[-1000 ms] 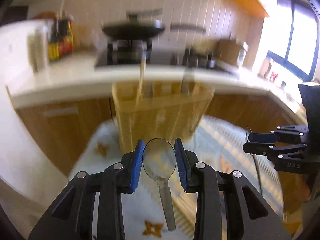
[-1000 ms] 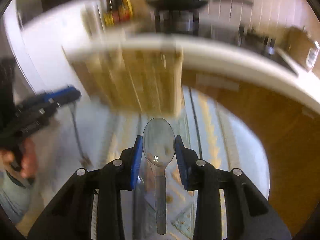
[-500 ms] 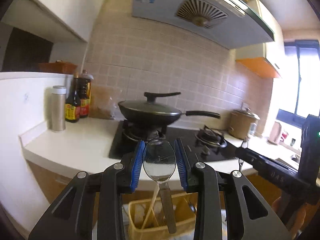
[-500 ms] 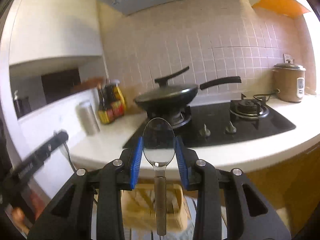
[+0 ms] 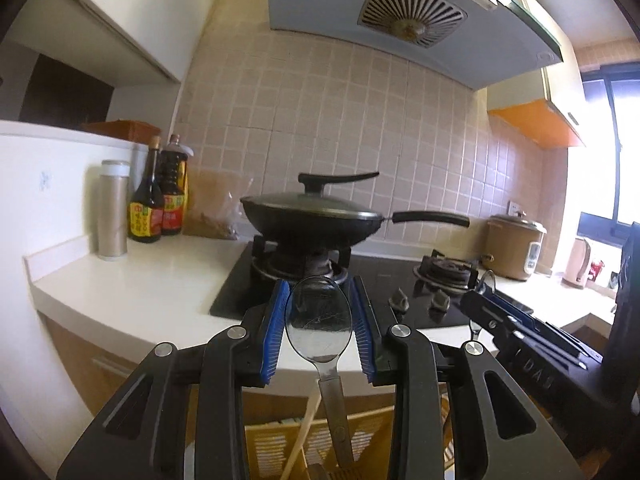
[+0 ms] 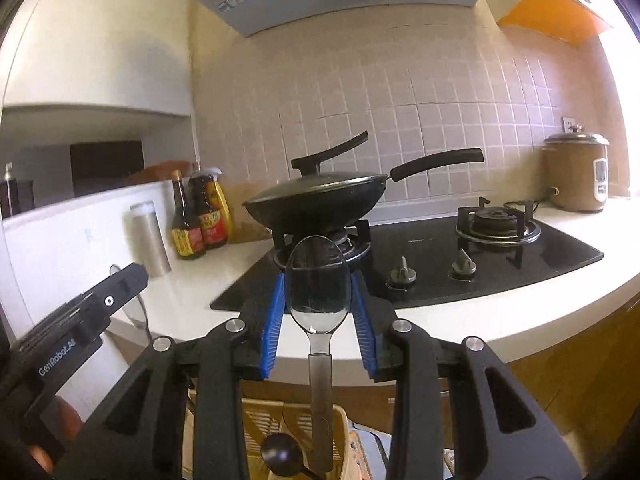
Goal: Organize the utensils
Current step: 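Open both tools to drop the spoons into the basket, then move both tools back down to the chopsticks and spoon on the cloth, then grasp a wooden chopstick with the left tool while the right tool grasps a clear spoon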
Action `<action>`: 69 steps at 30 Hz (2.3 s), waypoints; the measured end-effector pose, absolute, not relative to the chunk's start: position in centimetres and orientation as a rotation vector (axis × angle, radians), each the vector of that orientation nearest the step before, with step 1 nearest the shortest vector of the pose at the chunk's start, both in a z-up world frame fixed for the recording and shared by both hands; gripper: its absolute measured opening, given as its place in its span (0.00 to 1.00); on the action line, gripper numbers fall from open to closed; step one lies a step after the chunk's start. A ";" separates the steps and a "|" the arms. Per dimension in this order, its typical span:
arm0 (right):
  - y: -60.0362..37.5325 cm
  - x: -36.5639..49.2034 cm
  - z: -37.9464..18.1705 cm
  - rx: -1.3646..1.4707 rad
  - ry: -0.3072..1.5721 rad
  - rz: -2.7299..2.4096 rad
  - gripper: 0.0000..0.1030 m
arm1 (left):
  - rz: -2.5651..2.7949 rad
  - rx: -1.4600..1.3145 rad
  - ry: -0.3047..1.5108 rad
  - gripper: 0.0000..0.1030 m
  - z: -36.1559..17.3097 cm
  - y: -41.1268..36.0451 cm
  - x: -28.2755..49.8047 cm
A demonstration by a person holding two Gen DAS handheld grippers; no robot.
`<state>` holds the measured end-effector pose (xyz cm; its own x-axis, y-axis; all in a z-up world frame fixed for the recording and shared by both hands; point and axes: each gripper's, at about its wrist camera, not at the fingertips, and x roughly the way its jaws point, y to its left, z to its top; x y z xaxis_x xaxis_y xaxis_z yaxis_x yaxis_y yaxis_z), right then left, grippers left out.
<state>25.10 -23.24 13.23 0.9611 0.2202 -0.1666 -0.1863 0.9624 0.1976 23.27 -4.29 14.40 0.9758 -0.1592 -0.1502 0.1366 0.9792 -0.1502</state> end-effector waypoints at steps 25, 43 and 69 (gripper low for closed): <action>-23.2 14.7 12.8 0.115 0.688 0.304 0.46 | -0.369 -0.233 0.597 0.48 14.0 0.6 14.5; -20.4 9.4 -3.2 0.017 1.205 0.347 0.37 | -0.406 -0.074 1.145 0.46 -3.4 -3.2 11.9; -19.4 6.4 -5.2 -0.148 1.056 0.306 0.30 | -0.321 0.085 1.106 0.39 -3.9 -6.0 9.9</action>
